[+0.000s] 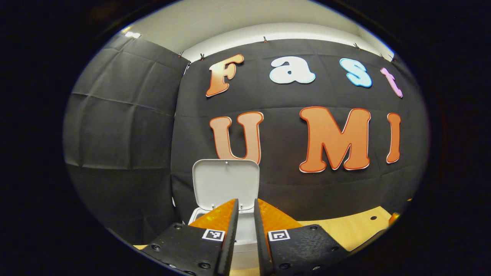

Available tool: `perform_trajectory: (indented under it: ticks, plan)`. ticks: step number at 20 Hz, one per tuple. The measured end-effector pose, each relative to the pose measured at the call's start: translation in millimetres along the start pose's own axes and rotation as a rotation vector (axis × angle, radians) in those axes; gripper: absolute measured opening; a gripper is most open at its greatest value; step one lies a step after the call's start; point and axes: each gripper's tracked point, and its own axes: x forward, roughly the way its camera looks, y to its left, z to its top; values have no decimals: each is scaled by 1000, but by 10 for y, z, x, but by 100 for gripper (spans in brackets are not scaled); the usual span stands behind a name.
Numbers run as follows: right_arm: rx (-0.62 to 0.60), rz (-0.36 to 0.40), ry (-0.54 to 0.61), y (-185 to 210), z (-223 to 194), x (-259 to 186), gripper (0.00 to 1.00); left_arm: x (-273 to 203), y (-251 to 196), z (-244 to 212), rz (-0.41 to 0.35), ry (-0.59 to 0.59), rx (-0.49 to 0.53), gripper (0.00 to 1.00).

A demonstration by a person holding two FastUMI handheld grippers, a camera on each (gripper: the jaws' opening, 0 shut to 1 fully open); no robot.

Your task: Press the lid of the desktop garbage bin to open it, pick up the crumpled paper on the desktop and throw it into the bin, then pick up the pop can on the desktop and drop it into the bin, and finally close the garbage bin lid.

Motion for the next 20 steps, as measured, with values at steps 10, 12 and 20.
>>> perform_trajectory:
  ticks: [10,12,20]
  plan:
    - [-6,35,74,58,-518,145,94,-372,-453,206,-80,-49,14,73]
    - [4,34,120,46,-720,179,94,-467,-571,313,-104,-76,25,77]
    - [0,5,237,-65,-1401,417,95,-913,-1049,600,-213,-158,35,77]
